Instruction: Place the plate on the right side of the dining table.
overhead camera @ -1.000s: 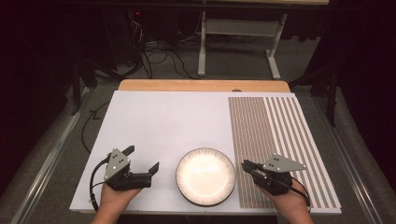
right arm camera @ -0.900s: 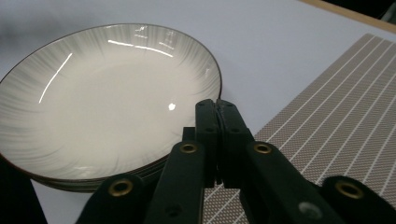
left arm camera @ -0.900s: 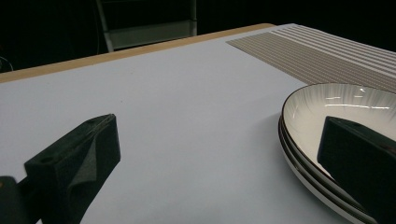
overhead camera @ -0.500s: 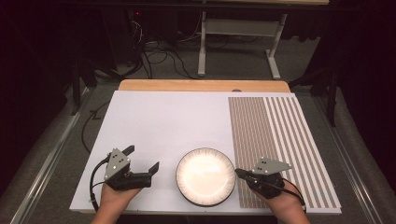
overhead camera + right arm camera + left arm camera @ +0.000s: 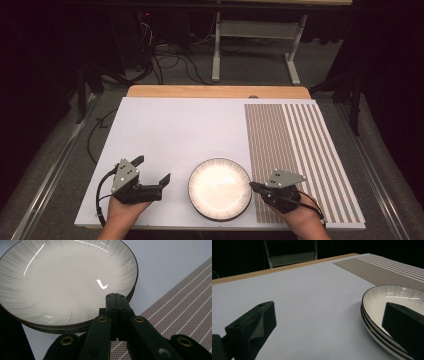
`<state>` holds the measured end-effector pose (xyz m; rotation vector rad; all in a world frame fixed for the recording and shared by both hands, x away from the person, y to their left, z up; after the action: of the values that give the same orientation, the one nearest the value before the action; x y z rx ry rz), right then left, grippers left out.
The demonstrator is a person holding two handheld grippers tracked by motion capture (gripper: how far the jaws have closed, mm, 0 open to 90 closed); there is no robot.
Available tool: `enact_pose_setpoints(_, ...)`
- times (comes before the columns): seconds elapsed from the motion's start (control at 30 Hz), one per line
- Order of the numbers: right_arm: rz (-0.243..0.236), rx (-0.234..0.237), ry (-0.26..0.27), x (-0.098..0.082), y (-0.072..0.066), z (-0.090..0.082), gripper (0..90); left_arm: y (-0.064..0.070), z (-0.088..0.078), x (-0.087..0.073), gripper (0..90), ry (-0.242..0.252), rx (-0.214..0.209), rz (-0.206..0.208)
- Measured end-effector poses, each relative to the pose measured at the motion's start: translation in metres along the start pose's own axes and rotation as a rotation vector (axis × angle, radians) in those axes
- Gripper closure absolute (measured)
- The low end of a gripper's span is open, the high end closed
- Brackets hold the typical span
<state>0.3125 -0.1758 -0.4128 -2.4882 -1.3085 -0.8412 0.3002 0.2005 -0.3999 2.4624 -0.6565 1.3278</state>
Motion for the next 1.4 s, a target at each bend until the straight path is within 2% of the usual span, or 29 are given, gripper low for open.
enact_pose_setpoints(0.5,0.003,0.007,-0.003,0.002,-0.002,0.002,90.0,0.000,0.000,0.000,0.2,0.000,-0.002,-0.002)
enact_pose_setpoints(0.9,-0.008,0.047,0.002,0.009,-0.009,0.012,90.0,-0.001,-0.002,0.000,0.2,0.006,-0.012,-0.013)
enact_pose_setpoints(1.03,-0.012,0.055,-0.020,0.012,-0.013,0.016,90.0,-0.001,-0.002,0.000,0.2,0.009,-0.011,-0.019)
enact_pose_setpoints(1.27,-0.008,0.061,-0.011,0.013,-0.013,0.017,90.0,0.000,-0.002,0.001,0.2,0.008,-0.016,-0.022)
enact_pose_setpoints(1.4,-0.011,0.073,-0.012,0.013,-0.012,0.017,90.0,0.001,-0.003,0.002,0.2,0.013,-0.004,-0.015)
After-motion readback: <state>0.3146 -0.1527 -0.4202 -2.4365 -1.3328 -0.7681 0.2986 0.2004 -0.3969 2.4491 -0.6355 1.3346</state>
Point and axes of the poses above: each handheld gripper's, and its own axes: z roughly forward along the jaws, x roughly out of its top, y roughly to its right, the point moved 3 cm from there along z, roughly forward along the jaws, and after that the axes turned 14 degrees about -y, right-handed, at the moved point
